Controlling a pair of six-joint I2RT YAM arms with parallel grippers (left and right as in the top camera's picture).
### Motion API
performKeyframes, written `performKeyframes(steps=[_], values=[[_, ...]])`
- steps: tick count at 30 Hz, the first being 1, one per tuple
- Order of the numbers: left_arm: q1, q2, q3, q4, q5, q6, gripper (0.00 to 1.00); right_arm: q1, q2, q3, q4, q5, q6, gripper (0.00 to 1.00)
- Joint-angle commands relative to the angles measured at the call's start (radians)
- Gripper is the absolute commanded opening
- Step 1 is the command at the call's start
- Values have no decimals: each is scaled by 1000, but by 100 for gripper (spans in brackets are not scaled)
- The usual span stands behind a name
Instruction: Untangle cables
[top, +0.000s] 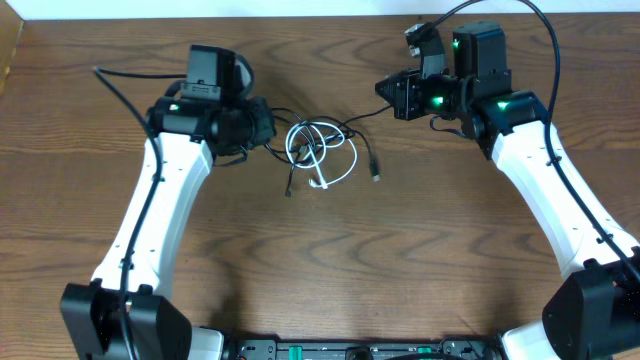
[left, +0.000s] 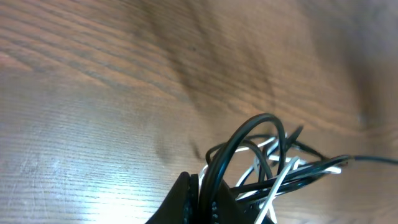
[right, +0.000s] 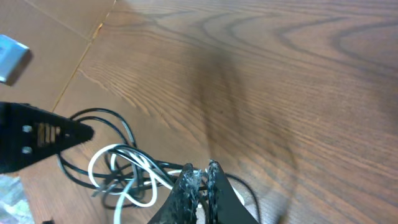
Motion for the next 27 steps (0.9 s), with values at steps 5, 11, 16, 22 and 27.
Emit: performKeyframes(steps=[5,11,16,22,27], values=[[-82,43,3,-6,-14,65,45,-22,-21,11,-26,-17,43,1],[-184,137,3,20,-22,134,61,-41,-28,11,-57,-32,38,1],[-197,190,3,97,-21,134,61,-41,-28,11,-67,-31,34,1],[-208,206,3,173,-21,179,61,-41,-28,11,-65,-27,31,1],[-232,210,3,199,-21,212,61,-41,-28,11,-64,-27,31,1]])
